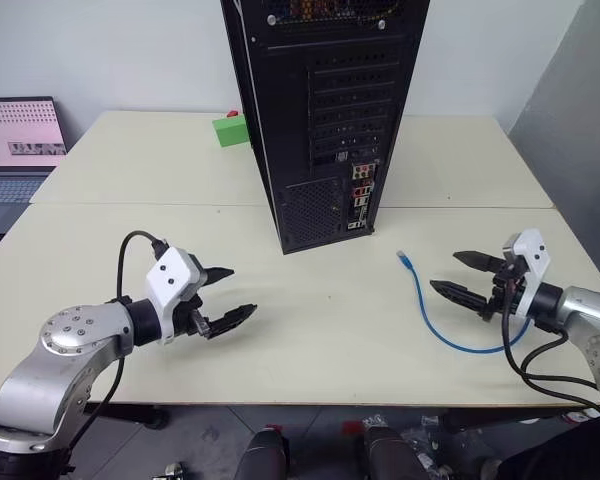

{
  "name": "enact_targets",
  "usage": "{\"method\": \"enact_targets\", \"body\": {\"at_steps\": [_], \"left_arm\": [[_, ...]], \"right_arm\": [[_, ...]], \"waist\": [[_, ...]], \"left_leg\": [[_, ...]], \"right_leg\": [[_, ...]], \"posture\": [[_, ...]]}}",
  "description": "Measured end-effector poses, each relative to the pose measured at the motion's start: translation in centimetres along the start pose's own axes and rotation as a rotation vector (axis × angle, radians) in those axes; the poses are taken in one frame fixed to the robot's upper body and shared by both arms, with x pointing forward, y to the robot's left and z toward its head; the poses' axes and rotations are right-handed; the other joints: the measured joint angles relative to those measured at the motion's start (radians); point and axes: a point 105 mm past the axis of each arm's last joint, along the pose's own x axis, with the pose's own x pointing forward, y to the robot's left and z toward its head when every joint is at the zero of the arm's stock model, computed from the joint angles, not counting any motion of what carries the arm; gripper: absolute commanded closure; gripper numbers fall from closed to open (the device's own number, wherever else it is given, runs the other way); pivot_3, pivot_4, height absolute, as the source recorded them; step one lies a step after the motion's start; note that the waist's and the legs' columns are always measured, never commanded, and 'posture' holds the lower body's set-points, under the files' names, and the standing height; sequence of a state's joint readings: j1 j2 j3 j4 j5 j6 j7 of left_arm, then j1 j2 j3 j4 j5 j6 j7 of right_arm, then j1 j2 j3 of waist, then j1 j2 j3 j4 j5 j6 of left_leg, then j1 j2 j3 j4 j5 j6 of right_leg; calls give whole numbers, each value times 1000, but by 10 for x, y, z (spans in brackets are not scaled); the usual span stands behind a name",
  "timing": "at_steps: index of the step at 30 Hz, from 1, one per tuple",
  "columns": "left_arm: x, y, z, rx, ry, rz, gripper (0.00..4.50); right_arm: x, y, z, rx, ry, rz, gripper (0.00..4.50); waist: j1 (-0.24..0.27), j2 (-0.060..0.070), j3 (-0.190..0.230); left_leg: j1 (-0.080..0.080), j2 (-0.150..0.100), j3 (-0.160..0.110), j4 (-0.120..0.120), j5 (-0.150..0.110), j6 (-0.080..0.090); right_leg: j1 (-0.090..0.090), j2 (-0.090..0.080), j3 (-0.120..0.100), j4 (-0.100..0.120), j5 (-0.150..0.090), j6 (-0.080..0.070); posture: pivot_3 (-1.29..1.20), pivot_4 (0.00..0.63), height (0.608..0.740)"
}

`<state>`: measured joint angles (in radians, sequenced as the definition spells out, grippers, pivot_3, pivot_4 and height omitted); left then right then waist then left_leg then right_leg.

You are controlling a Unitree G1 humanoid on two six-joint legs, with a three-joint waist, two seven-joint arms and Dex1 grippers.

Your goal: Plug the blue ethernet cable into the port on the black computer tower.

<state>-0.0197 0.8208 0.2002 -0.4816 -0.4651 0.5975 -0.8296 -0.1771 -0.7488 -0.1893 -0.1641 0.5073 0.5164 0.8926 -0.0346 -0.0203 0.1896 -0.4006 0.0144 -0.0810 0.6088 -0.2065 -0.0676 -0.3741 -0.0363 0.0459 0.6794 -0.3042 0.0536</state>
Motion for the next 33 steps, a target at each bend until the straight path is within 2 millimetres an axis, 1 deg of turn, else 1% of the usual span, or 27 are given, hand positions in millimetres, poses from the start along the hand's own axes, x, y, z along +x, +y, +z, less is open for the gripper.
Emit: {"method": "enact_targets", "body": {"at_steps": [5,8,11,17,20,25,28,33], "left_arm": [[0,-5,-4,-3,6,-21,320],[3,-7,-5,-1,11,-32,320],[7,-10,-5,12,11,-48,320],[24,-19,2,50,-9,-105,320],[29,-21,5,62,-22,-126,320],[36,-25,8,94,-24,-149,320],[38,-26,9,97,-27,-159,320],[42,-29,8,119,-19,-173,320]], "right_arm": [[1,2,0,-2,2,6,18],[2,4,4,-16,-3,11,18],[4,7,4,-15,-1,15,18],[8,11,6,-14,-21,8,18],[14,12,2,4,-32,-20,18],[33,17,-5,34,-39,-64,18],[40,13,-10,39,-28,-102,18],[49,-5,-18,52,-11,-213,18]], "waist": [[1,0,0],[2,0,0],[2,0,0],[2,0,0],[1,0,0],[1,0,0],[2,0,0],[0,0,0]], "left_leg": [[0,0,0,0,0,0],[0,0,0,0,0,0],[0,0,0,0,0,0],[0,0,0,0,0,0],[0,0,0,0,0,0],[0,0,0,0,0,0],[0,0,0,0,0,0],[0,0,0,0,0,0]], "right_leg": [[0,0,0,0,0,0],[0,0,0,0,0,0],[0,0,0,0,0,0],[0,0,0,0,0,0],[0,0,0,0,0,0],[0,0,0,0,0,0],[0,0,0,0,0,0],[0,0,0,1,0,0]], "posture": [[0,150,740],[0,150,740],[0,150,740],[0,150,740],[0,150,740],[0,150,740],[0,150,740],[0,150,740]]}}
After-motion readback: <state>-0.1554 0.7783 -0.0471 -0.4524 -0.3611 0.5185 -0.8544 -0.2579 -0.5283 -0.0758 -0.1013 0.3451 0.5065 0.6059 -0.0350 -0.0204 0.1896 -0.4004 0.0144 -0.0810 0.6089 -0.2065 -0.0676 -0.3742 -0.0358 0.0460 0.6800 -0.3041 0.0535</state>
